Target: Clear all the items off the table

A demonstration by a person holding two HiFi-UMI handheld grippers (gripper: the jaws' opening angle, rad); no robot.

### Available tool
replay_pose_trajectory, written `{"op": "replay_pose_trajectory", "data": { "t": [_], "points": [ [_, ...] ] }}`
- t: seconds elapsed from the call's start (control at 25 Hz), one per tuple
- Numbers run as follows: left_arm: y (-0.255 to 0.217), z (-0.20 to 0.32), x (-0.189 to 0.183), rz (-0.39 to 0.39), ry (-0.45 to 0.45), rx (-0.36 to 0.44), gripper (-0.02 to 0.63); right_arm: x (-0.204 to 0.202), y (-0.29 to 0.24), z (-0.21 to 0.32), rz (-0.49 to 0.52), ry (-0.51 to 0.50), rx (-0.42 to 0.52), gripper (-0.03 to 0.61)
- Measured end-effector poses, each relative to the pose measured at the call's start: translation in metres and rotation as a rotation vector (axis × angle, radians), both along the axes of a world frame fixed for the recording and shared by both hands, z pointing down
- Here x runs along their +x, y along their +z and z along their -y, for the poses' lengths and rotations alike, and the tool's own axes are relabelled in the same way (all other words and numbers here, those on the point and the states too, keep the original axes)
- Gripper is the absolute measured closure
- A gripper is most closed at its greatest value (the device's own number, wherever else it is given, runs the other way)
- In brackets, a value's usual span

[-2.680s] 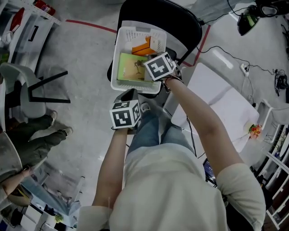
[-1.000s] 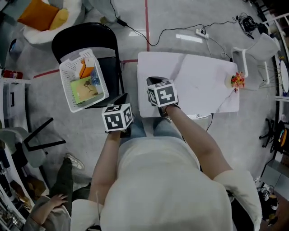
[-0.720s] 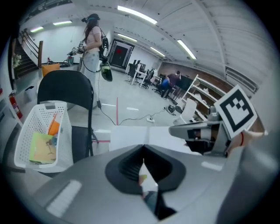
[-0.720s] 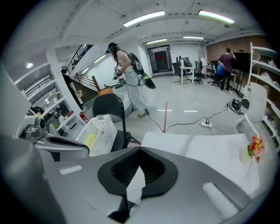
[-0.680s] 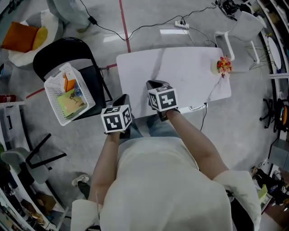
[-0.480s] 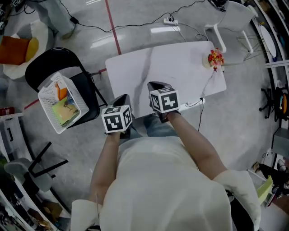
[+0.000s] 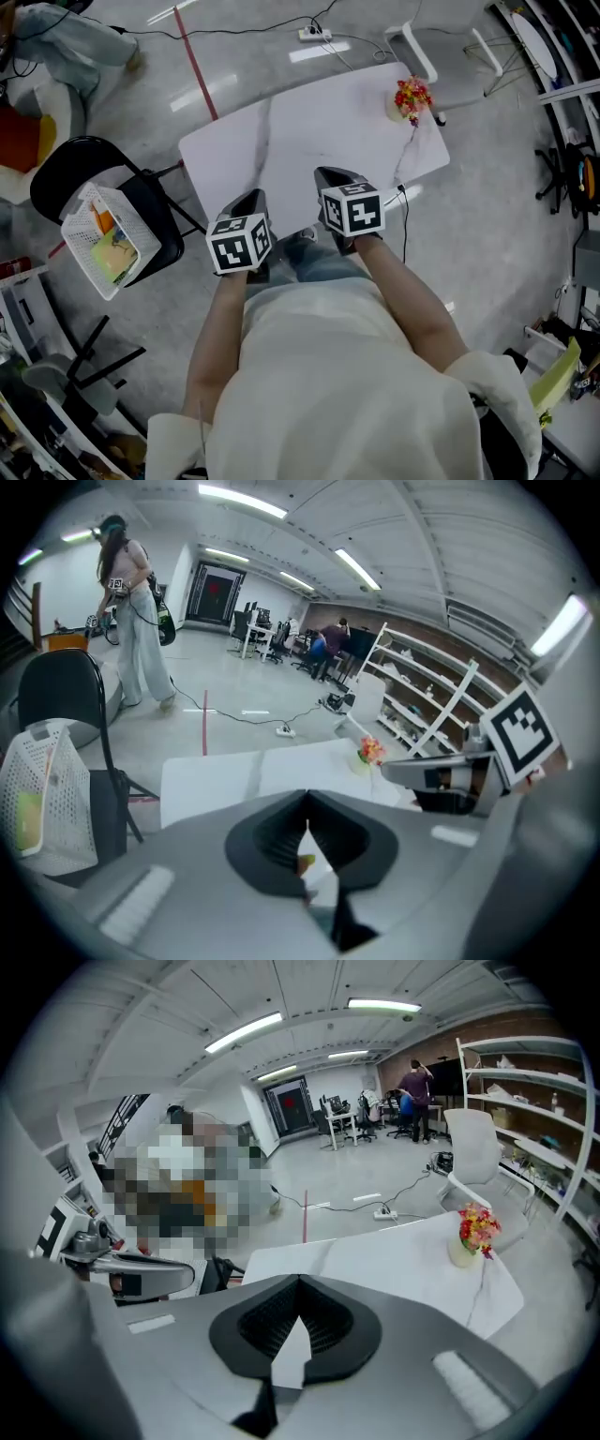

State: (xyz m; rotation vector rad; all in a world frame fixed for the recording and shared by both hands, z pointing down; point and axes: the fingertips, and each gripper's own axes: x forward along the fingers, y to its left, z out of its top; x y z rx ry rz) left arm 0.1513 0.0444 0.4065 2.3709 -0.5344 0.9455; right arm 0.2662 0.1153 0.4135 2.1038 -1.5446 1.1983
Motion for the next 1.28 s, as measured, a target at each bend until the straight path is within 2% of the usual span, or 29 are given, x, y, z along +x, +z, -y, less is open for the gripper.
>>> {"op": "replay_pose_trajectory", "data": {
  "t": [0.32,0.56,0.96,1.28],
  "points": [
    [0.002,-0.038,0.05,0.007,0.057,0.002,0.606,0.044,0.004,-0.049,0.019,0.047,0.0,0.58],
    [-0.002,-0.049,0.075,0.011,0.106,0.003,0.606,0.063,0.0,-0.065,0.032,0.087,0.009,0.58],
    [-0.008,-0.048,0.092,0.002,0.18,0.007,0.606,0.071,-0.008,-0.079,0.025,0.167,0.008,0.58],
    [-0.007,-0.046,0.09,0.006,0.291,-0.001,0.606,0.063,-0.006,-0.088,0.03,0.289,-0.011,0.58]
  ]
}}
